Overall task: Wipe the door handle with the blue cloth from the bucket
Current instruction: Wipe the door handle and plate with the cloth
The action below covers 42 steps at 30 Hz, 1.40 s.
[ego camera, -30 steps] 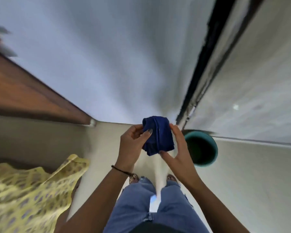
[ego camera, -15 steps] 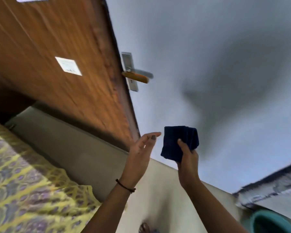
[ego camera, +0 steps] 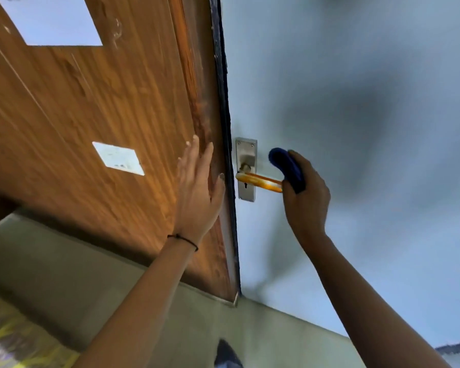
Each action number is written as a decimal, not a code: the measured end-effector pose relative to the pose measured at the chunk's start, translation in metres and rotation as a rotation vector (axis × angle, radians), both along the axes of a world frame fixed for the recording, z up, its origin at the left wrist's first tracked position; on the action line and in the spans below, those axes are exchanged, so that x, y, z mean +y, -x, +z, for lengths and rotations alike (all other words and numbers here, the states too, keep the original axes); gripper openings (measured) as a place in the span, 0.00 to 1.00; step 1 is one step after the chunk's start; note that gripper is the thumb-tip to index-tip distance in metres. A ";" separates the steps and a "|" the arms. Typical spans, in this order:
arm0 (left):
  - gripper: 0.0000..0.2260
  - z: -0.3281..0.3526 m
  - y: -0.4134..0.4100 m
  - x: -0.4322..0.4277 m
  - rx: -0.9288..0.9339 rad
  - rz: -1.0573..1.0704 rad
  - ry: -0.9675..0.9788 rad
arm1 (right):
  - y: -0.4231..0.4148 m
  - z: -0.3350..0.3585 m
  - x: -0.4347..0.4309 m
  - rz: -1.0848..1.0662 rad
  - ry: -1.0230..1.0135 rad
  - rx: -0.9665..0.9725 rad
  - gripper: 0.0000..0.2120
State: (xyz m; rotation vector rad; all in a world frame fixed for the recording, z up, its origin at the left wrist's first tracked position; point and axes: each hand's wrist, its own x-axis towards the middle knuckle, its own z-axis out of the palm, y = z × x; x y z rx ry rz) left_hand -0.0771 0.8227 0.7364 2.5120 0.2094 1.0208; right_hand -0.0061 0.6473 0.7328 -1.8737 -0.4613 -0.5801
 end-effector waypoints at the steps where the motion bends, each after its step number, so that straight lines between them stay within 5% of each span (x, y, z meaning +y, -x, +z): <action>1: 0.26 0.002 -0.012 0.010 -0.015 0.020 -0.046 | -0.009 -0.001 0.013 -0.001 0.042 -0.062 0.23; 7: 0.26 -0.003 -0.052 0.062 -0.113 0.073 -0.263 | -0.032 -0.026 0.081 -0.125 0.477 -0.362 0.15; 13: 0.25 -0.016 -0.078 0.090 -0.161 0.065 -0.293 | -0.023 -0.041 0.111 -0.170 0.855 -0.148 0.15; 20: 0.26 -0.022 -0.096 0.119 -0.236 -0.089 -0.344 | -0.019 -0.044 0.128 -0.409 0.923 -0.019 0.19; 25: 0.30 -0.030 -0.100 0.136 -0.285 -0.196 -0.449 | -0.021 -0.039 0.153 -0.496 1.114 -0.088 0.10; 30: 0.31 -0.035 -0.103 0.144 -0.325 -0.223 -0.492 | -0.024 -0.027 0.140 -0.507 0.847 0.034 0.11; 35: 0.31 -0.036 -0.104 0.144 -0.335 -0.213 -0.493 | -0.025 -0.037 0.169 -0.534 1.040 0.006 0.07; 39: 0.31 -0.038 -0.105 0.143 -0.352 -0.204 -0.499 | -0.028 -0.020 0.141 -0.548 0.649 0.151 0.11; 42: 0.31 -0.037 -0.105 0.141 -0.361 -0.208 -0.486 | -0.024 -0.021 0.161 -0.494 0.811 0.115 0.10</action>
